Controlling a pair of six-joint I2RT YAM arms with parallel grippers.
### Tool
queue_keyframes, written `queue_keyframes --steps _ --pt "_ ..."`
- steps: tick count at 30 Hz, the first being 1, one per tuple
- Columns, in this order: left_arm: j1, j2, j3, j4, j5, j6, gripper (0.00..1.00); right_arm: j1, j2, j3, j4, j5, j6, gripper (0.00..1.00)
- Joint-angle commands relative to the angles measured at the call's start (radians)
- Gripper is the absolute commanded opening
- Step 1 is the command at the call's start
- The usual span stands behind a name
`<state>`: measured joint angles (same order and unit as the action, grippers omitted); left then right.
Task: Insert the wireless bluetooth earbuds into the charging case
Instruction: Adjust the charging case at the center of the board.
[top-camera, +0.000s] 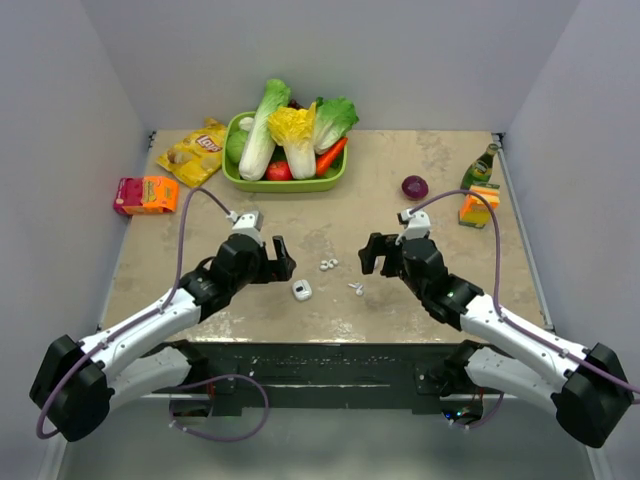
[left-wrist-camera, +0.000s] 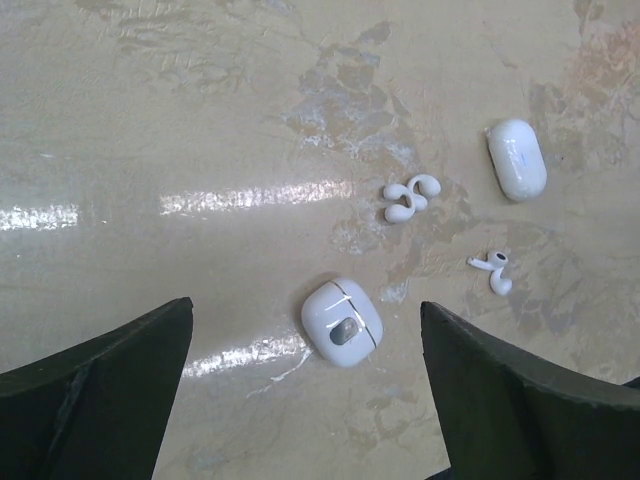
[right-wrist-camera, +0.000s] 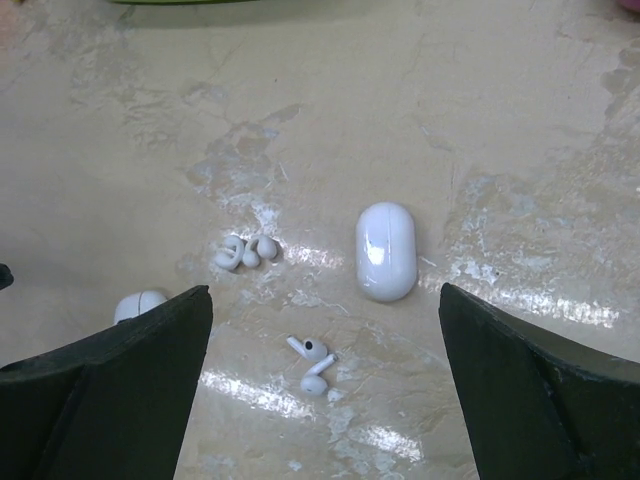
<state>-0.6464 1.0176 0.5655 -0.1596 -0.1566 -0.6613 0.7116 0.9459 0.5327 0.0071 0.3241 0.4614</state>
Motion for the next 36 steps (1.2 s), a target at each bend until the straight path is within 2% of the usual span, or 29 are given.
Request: queue_keyframes --steps 1,5,7,8,10,11,13,14,17,24,36 --pt "-0.054 -0.053 -0.019 0.042 -0.041 0.048 1.00 0.000 -0.029 -0.010 0.005 -0.043 -0.015 0.98" --pt "-0.179 -0.062 -0.029 0.003 -0.211 0.025 0.97 0.000 -0.030 -0.017 0.031 -0.092 -0.026 0.98" --pt "-0.231 -0.057 -0.038 -0.027 -0.268 -0.015 0.87 0.000 -0.030 -0.026 0.044 -0.106 -0.029 0.98" --pt "-0.246 -0.056 -0.042 -0.035 -0.277 -0.030 0.74 0.002 -0.030 -0.030 0.051 -0.108 -0.029 0.98" --pt "-0.252 -0.062 -0.067 -0.060 -0.303 -0.082 0.59 0.002 -0.030 -0.033 0.053 -0.111 -0.027 0.97" --pt "-0.257 -0.068 -0.076 -0.070 -0.313 -0.104 0.34 0.002 -0.027 -0.031 0.053 -0.112 -0.027 0.97" --pt "-0.259 -0.097 -0.114 -0.087 -0.325 -0.157 0.04 0.002 -0.027 -0.031 0.051 -0.112 -0.026 0.97" --pt "-0.257 -0.109 -0.128 -0.092 -0.327 -0.176 0.00 0.000 -0.029 -0.031 0.050 -0.111 -0.026 0.97" --pt "-0.257 -0.122 -0.190 -0.045 -0.290 -0.187 0.00 0.000 -0.030 -0.031 0.050 -0.109 -0.024 0.96" --pt "-0.265 -0.021 -0.248 0.080 -0.222 -0.189 0.00 0.002 -0.036 -0.031 0.042 -0.119 -0.012 0.96" --pt "-0.276 0.102 -0.236 0.219 -0.190 -0.156 0.00 0.002 -0.041 -0.045 0.044 -0.123 0.005 0.95"
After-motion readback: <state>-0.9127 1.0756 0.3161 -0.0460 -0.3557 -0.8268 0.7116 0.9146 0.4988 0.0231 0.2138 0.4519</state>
